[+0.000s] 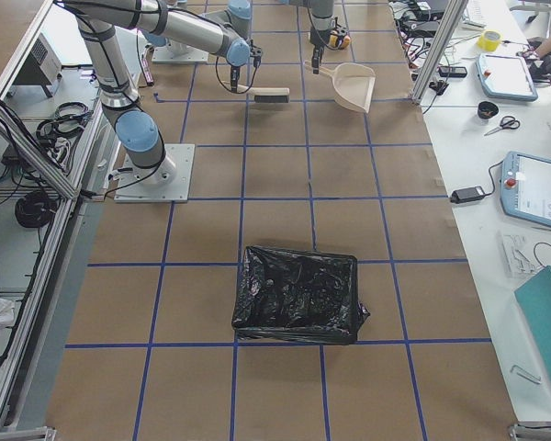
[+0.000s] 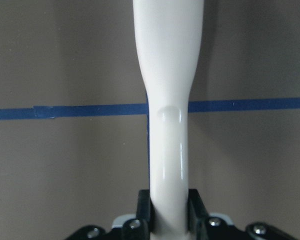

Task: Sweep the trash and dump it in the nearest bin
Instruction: 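Lift the dustpan with the left gripper and carry it beside the trash, then lower the dustpan in front of the trash while the right gripper brings the brush over, then sweep the trash into the dustpan with the brush in the right gripper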

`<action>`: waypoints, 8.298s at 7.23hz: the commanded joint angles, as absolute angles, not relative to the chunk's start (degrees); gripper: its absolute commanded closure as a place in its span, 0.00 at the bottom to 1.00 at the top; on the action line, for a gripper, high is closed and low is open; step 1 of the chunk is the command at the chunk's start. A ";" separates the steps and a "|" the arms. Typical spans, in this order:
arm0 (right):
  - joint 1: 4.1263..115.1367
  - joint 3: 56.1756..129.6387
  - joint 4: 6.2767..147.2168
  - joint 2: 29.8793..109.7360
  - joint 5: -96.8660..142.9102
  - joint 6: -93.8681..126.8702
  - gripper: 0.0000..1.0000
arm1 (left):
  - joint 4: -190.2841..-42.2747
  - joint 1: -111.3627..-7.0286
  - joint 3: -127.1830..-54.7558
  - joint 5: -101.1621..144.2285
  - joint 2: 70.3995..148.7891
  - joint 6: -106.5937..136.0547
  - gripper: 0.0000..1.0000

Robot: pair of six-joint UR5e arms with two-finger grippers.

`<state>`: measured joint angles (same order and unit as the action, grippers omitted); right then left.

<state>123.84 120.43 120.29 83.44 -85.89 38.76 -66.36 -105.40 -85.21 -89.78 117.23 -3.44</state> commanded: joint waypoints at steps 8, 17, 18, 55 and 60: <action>123.14 96.30 108.43 73.50 -86.75 58.71 1.00 | -73.57 -79.40 -84.64 -98.96 109.87 -62.75 1.00; 123.31 83.58 105.91 62.14 -85.78 62.06 1.00 | -68.31 -60.73 -78.84 -105.37 114.94 -112.93 1.00; 123.22 83.58 105.91 62.14 -85.78 62.05 1.00 | -64.98 -60.73 -78.84 -107.30 116.88 -113.03 1.00; 129.47 45.94 98.70 36.02 -75.32 40.46 1.00 | -56.69 -68.47 -85.96 -97.56 120.41 -105.99 1.00; 125.96 47.99 104.29 35.52 -74.44 58.54 1.00 | -56.60 -65.30 -85.78 -97.47 120.85 -109.86 1.00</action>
